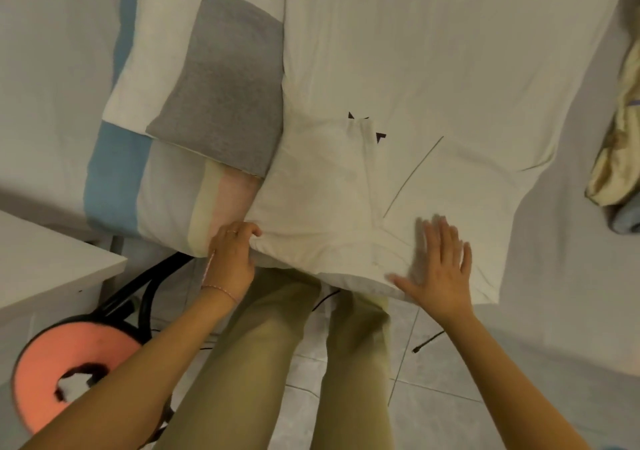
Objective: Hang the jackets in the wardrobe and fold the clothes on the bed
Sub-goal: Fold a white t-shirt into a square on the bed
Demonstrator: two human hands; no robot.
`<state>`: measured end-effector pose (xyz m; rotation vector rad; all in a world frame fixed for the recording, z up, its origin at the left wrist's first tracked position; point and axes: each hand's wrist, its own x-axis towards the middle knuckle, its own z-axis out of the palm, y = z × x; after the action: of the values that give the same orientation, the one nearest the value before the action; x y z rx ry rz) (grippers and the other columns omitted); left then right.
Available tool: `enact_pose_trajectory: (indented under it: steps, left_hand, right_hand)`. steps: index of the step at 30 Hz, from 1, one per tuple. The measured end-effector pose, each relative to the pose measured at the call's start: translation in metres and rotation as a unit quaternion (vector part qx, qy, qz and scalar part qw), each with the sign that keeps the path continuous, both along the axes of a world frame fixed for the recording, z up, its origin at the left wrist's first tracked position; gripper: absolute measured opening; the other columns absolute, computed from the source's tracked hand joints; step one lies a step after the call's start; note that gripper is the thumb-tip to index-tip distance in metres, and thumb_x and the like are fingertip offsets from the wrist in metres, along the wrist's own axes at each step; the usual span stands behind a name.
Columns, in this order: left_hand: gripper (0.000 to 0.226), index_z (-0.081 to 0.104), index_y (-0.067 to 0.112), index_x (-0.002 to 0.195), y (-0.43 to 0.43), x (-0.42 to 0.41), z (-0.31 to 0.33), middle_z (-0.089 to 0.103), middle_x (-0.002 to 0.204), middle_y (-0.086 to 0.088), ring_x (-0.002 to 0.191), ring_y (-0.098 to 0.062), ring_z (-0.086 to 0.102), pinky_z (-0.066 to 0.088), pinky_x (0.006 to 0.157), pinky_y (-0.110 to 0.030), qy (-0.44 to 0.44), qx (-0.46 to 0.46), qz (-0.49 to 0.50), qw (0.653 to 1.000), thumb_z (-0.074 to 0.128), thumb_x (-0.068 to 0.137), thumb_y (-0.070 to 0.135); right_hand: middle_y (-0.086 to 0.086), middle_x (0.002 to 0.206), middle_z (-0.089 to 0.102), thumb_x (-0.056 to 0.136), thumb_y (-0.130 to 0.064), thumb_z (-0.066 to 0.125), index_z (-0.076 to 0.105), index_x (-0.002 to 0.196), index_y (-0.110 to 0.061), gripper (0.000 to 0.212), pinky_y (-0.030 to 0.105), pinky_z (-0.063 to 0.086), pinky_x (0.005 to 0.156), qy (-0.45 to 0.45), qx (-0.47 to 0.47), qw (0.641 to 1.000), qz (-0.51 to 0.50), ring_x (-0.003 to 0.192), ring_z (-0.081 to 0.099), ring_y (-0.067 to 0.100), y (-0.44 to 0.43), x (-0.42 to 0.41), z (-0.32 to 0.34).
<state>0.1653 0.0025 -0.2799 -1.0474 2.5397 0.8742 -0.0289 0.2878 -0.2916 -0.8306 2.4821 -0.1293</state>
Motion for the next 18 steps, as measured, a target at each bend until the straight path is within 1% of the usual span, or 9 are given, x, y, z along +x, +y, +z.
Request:
enact_pose_trajectory:
  steps: [2, 4, 7, 9, 12, 14, 15, 16, 18]
  left_hand:
    - [0.041, 0.057, 0.01, 0.107, -0.002, -0.007, -0.002, 0.05, 0.102, -0.01, 0.096, -0.029, 0.042, 0.046, 0.084, -0.047, 0.006, -0.047, -0.026, 0.999, 0.071, 0.071, -0.003]
    - [0.066, 0.051, 0.018, 0.121, -0.007, -0.013, -0.007, 0.042, 0.114, -0.006, 0.108, -0.028, 0.035, 0.038, 0.099, -0.056, 0.026, -0.055, -0.122, 0.991, 0.082, 0.064, 0.01]
    - [0.098, 0.033, 0.02, 0.138, -0.018, -0.019, -0.021, 0.029, 0.142, -0.011, 0.143, -0.021, 0.004, 0.001, 0.116, -0.036, 0.016, -0.1, -0.369, 0.924, 0.08, 0.056, -0.005]
    - [0.095, 0.017, 0.014, 0.147, -0.024, -0.022, -0.033, 0.012, 0.155, -0.011, 0.144, -0.015, -0.012, -0.005, 0.117, -0.035, 0.021, -0.125, -0.455, 0.882, 0.062, 0.068, -0.015]
    - [0.1, 0.007, 0.014, 0.149, -0.023, -0.024, -0.038, -0.011, 0.157, -0.005, 0.144, -0.016, -0.014, 0.0, 0.116, -0.035, 0.007, -0.142, -0.496, 0.856, 0.052, 0.068, -0.022]
    - [0.102, 0.017, 0.012, 0.147, -0.023, -0.033, -0.033, 0.002, 0.158, -0.007, 0.145, -0.014, -0.004, 0.007, 0.117, -0.035, -0.008, -0.116, -0.493, 0.862, 0.065, 0.064, -0.02]
    - [0.099, 0.024, 0.009, 0.145, -0.025, -0.037, -0.031, 0.017, 0.155, -0.01, 0.144, -0.016, 0.012, 0.017, 0.117, -0.034, -0.035, -0.117, -0.487, 0.865, 0.071, 0.062, -0.017]
    - [0.093, 0.026, 0.007, 0.144, -0.025, -0.043, -0.026, 0.028, 0.151, -0.012, 0.139, -0.018, 0.028, 0.024, 0.113, -0.033, -0.058, -0.143, -0.5, 0.852, 0.073, 0.066, -0.012]
    - [0.067, 0.014, 0.015, 0.147, -0.026, -0.063, -0.009, 0.024, 0.154, -0.007, 0.137, -0.018, 0.032, 0.02, 0.11, -0.024, -0.079, -0.168, -0.594, 0.783, 0.054, 0.094, 0.016]
  right_hand:
    - [0.013, 0.159, -0.009, 0.065, -0.075, 0.062, -0.002, 0.152, -0.021, 0.12, 0.044, -0.008, 0.117, 0.016, 0.094, 0.993, 0.072, 0.146, -0.006, 0.03, 0.037, -0.004, -0.006]
    - [0.016, 0.159, -0.001, 0.063, -0.065, 0.069, 0.005, 0.152, -0.016, 0.121, 0.044, -0.002, 0.118, 0.033, 0.122, 0.982, 0.141, 0.146, 0.0, 0.032, 0.06, -0.012, -0.008]
    - [0.012, 0.159, 0.006, 0.074, -0.05, 0.063, 0.015, 0.151, -0.011, 0.099, 0.041, 0.003, 0.119, 0.08, 0.081, 0.963, 0.244, 0.145, 0.011, 0.03, 0.078, -0.029, -0.006]
    - [0.009, 0.158, 0.011, 0.086, -0.029, 0.051, 0.022, 0.149, -0.01, 0.072, 0.038, 0.004, 0.119, 0.114, 0.058, 0.962, 0.24, 0.142, 0.021, 0.028, 0.085, -0.037, -0.004]
    - [0.008, 0.154, 0.027, 0.083, -0.002, 0.038, 0.026, 0.148, -0.009, 0.066, 0.033, 0.007, 0.118, 0.108, 0.02, 0.967, 0.229, 0.138, 0.033, 0.026, 0.093, -0.05, -0.004]
    - [0.01, 0.147, 0.04, 0.081, 0.006, 0.047, 0.038, 0.143, -0.007, 0.064, 0.035, 0.025, 0.116, 0.083, 0.002, 0.962, 0.262, 0.13, 0.047, 0.028, 0.086, -0.059, -0.002]
    - [0.01, 0.144, 0.045, 0.079, 0.009, 0.057, 0.044, 0.14, -0.008, 0.064, 0.037, 0.036, 0.109, 0.059, 0.009, 0.962, 0.265, 0.125, 0.052, 0.029, 0.079, -0.062, 0.002]
    - [0.008, 0.143, 0.047, 0.081, 0.006, 0.061, 0.047, 0.139, -0.011, 0.062, 0.038, 0.044, 0.102, 0.015, 0.043, 0.965, 0.26, 0.123, 0.054, 0.029, 0.071, -0.064, 0.013]
    - [0.003, 0.141, 0.049, 0.095, -0.007, 0.048, 0.046, 0.14, -0.02, 0.047, 0.031, 0.045, 0.097, -0.06, 0.154, 0.947, 0.276, 0.124, 0.052, 0.024, 0.052, -0.074, 0.035]
